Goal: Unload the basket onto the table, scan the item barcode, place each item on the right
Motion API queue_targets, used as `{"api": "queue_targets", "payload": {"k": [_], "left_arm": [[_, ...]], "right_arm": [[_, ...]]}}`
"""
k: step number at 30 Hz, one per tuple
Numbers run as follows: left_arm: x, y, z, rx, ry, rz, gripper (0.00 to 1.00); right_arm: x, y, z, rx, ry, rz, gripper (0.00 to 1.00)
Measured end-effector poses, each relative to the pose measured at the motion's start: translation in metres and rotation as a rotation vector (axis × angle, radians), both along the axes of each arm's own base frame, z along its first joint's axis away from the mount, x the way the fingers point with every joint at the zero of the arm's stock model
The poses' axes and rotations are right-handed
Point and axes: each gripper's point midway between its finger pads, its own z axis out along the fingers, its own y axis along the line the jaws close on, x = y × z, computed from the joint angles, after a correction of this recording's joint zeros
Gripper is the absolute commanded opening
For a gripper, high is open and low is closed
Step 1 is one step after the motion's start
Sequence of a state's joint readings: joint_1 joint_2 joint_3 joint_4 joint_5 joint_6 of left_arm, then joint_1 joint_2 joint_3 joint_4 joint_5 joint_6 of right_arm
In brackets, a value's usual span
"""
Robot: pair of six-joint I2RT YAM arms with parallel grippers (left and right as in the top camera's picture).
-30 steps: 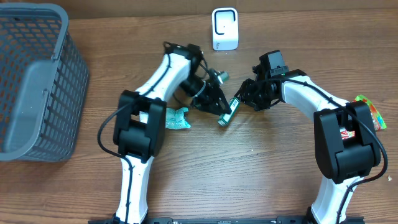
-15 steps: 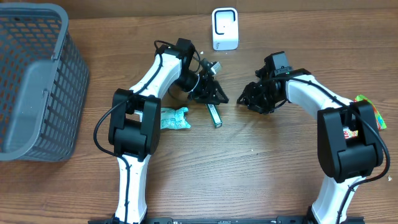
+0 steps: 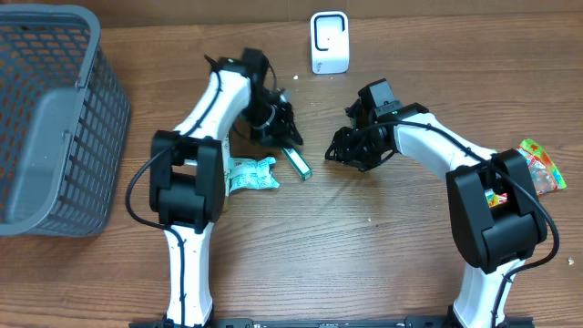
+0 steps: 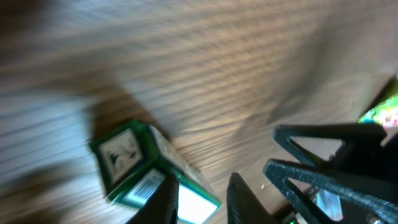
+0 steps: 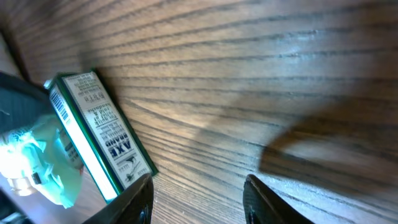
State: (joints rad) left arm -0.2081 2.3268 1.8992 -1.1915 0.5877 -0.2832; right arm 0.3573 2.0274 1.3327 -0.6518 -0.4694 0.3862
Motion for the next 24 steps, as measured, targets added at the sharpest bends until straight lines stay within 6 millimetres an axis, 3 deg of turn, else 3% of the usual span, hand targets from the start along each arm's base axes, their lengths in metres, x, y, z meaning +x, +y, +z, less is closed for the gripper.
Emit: {"api": "queue_targets", "payload": {"k": [7, 12, 16, 19, 22, 23, 24], "left_arm": [[0.040, 0.036, 0.032, 0.065, -0.115, 0.073, 0.46], [0.045, 0.061, 0.026, 0.162, -0.116, 0.115, 0.56], [0.047, 0.077, 0.021, 0.256, -0.117, 0.145, 0.58], [0.048, 0.084, 0.018, 0.301, -0.121, 0.159, 0.65], [0.050, 0.089, 0.017, 0.329, -0.126, 0.170, 0.84], [0.051, 0.090, 0.017, 0.337, -0.128, 0.174, 1.00], [0.051, 0.091, 0.017, 0.341, -0.129, 0.177, 1.00]], "right_arm": [[0.014, -0.001, 0.020, -0.120, -0.132, 0.090, 0.51], [0.009, 0.031, 0.044, -0.162, -0.282, 0.262, 0.54], [-0.006, 0.053, 0.041, -0.264, -0.365, 0.390, 0.59], [-0.012, 0.066, 0.041, -0.341, -0.435, 0.458, 0.59], [-0.014, 0.069, 0.041, -0.378, -0.463, 0.489, 0.59], [-0.013, 0.068, 0.041, -0.383, -0.468, 0.493, 0.58], [-0.013, 0.067, 0.041, -0.383, -0.467, 0.493, 0.59]]}}
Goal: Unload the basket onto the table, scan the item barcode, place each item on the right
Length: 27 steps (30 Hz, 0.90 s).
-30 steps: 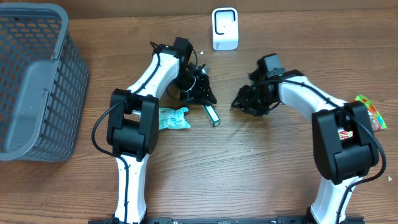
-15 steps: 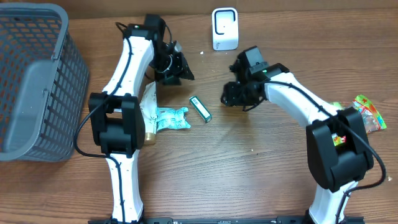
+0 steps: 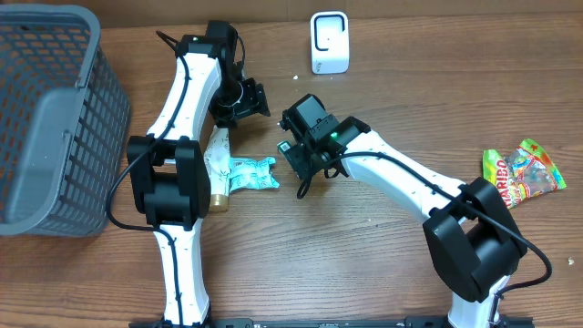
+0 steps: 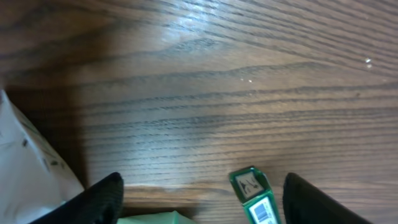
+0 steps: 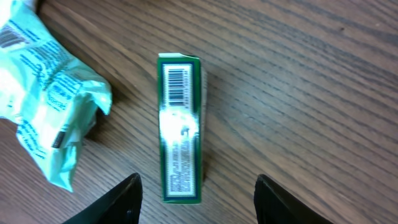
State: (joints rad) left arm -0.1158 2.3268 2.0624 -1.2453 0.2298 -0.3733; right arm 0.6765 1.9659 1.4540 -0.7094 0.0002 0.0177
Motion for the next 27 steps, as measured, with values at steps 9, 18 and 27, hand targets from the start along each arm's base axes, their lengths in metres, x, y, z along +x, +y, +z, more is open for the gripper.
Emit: {"api": "queue_targets", "payload": {"k": [9, 18, 27], "left_arm": [[0.001, 0.003, -0.001, 0.017, -0.004, 0.003, 1.00], [0.018, 0.018, -0.002, 0.107, -0.075, 0.013, 1.00], [0.048, 0.055, 0.003, 0.326, -0.207, 0.053, 1.00]], "right_arm": [[0.009, -0.007, 0.002, 0.087, 0.056, -0.077, 0.54], [0.016, -0.009, 0.003, 0.135, 0.061, -0.073, 0.54], [0.006, 0.000, -0.009, 0.146, 0.090, -0.015, 0.53]]}}
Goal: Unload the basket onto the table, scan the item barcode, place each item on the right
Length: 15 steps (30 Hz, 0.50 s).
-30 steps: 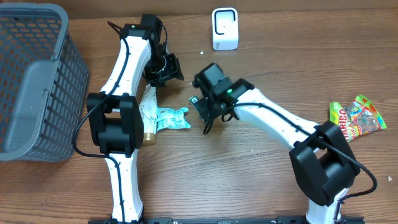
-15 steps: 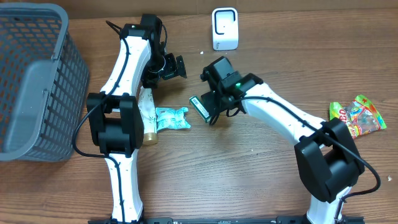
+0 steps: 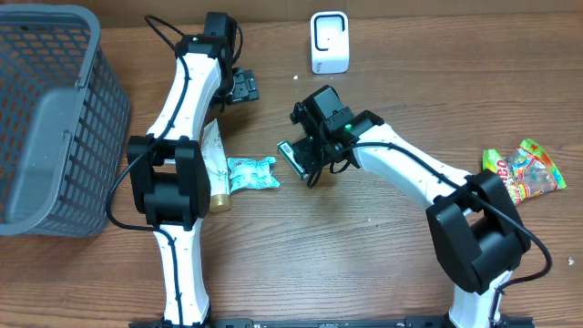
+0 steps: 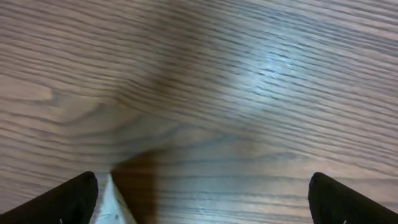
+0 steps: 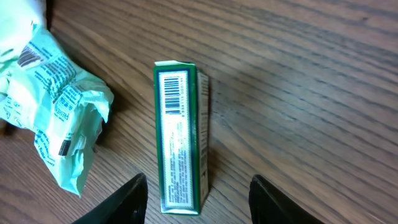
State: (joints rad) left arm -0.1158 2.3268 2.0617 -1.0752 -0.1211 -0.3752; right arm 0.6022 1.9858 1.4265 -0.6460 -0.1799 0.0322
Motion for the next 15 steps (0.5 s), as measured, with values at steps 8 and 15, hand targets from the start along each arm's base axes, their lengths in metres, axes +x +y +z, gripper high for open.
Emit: {"api": "queue_targets", "payload": {"k": [8, 15], "left_arm": [[0.000, 0.007, 0.001, 0.038, -0.004, 0.009, 1.00], [0.001, 0.007, 0.001, 0.040, -0.004, 0.010, 1.00]], "right_arm": [[-0.003, 0.004, -0.010, 0.002, 0.010, 0.047, 0.50], [-0.005, 0.005, -0.027, -0.010, 0.038, 0.065, 0.45]]}}
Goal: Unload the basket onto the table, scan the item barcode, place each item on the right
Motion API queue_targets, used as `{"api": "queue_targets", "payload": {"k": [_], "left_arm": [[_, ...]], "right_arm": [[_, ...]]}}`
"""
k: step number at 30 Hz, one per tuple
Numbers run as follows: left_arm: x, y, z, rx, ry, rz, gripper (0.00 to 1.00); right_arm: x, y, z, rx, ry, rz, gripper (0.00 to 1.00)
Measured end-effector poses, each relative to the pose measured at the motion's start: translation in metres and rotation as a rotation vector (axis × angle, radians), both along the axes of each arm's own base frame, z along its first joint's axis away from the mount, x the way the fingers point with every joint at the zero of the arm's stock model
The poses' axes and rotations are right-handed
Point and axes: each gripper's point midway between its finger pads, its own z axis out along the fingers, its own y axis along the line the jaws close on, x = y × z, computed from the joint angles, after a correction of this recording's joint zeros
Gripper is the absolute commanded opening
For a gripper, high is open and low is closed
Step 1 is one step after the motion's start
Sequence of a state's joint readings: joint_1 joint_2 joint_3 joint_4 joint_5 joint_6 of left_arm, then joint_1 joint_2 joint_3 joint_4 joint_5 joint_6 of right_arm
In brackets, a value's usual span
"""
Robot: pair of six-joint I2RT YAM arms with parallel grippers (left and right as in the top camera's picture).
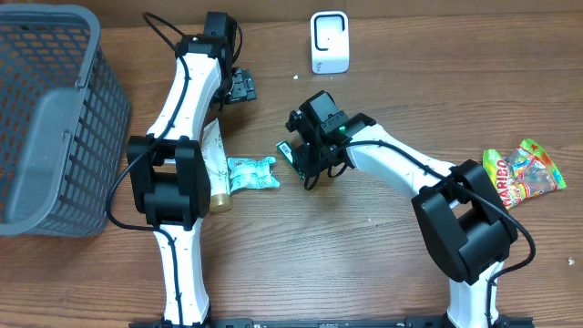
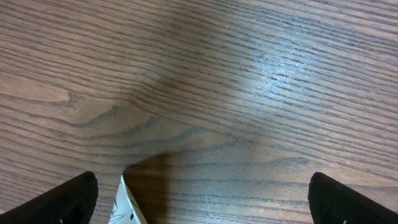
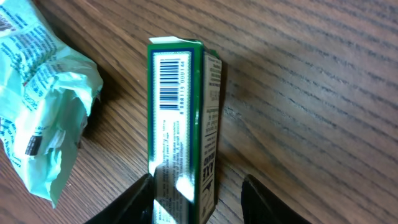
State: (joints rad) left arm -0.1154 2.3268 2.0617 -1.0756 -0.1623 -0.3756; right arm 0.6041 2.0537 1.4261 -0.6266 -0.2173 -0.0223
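A slim green box (image 3: 180, 124) with a barcode on its upturned narrow face lies on the wooden table (image 1: 364, 246); overhead it shows as the green box (image 1: 290, 153). My right gripper (image 3: 199, 202) is open and low over it, one finger on each side. The left fingertip (image 3: 142, 200) is against the box and the other stands apart. My right gripper (image 1: 308, 157) sits mid-table. The white scanner (image 1: 329, 42) stands at the far edge. My left gripper (image 1: 240, 87) is open wide over bare wood at the back; in its own view the left gripper (image 2: 205, 205) holds nothing.
A mint-green packet (image 1: 249, 173) lies just left of the box, also seen as the packet (image 3: 43, 106). Beside it lies a white pouch (image 1: 213, 155). A grey wire basket (image 1: 55, 118) stands at far left, a Haribo bag (image 1: 521, 173) at far right.
My right gripper has come lower over the green box, whose sides now lie between the fingers, and the fingers stand a little closer together. The left arm has barely moved.
First my left gripper was beside the green box at mid-table and the right gripper stood off to its right. Then the left gripper was drawn back toward the far edge and the right gripper hung open above the box. Now the right fingers straddle it.
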Motion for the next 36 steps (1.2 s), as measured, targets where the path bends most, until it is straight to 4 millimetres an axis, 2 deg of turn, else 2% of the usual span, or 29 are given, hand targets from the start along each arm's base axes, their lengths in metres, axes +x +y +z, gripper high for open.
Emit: {"api": "queue_targets", "payload": {"k": [6, 16, 20, 23, 29, 36], "left_arm": [[0.000, 0.000, 0.000, 0.000, 0.000, 0.000, 1.00], [0.000, 0.000, 0.000, 0.000, 0.000, 0.000, 1.00], [0.000, 0.000, 0.000, 0.000, 0.000, 0.000, 1.00], [0.000, 0.000, 0.000, 0.000, 0.000, 0.000, 1.00], [0.000, 0.000, 0.000, 0.000, 0.000, 0.000, 1.00], [0.000, 0.000, 0.000, 0.000, 0.000, 0.000, 1.00]], "right_arm": [[-0.001, 0.003, 0.001, 0.017, 0.008, 0.004, 0.43], [-0.008, 0.008, 0.002, 0.063, 0.089, -0.082, 0.23], [-0.009, 0.008, 0.002, 0.074, 0.117, -0.131, 0.18], [-0.009, 0.008, 0.002, 0.079, 0.133, -0.158, 0.19], [-0.012, 0.011, 0.000, 0.056, 0.132, -0.196, 0.32], [-0.022, 0.023, -0.002, 0.026, 0.106, -0.185, 0.31]]}}
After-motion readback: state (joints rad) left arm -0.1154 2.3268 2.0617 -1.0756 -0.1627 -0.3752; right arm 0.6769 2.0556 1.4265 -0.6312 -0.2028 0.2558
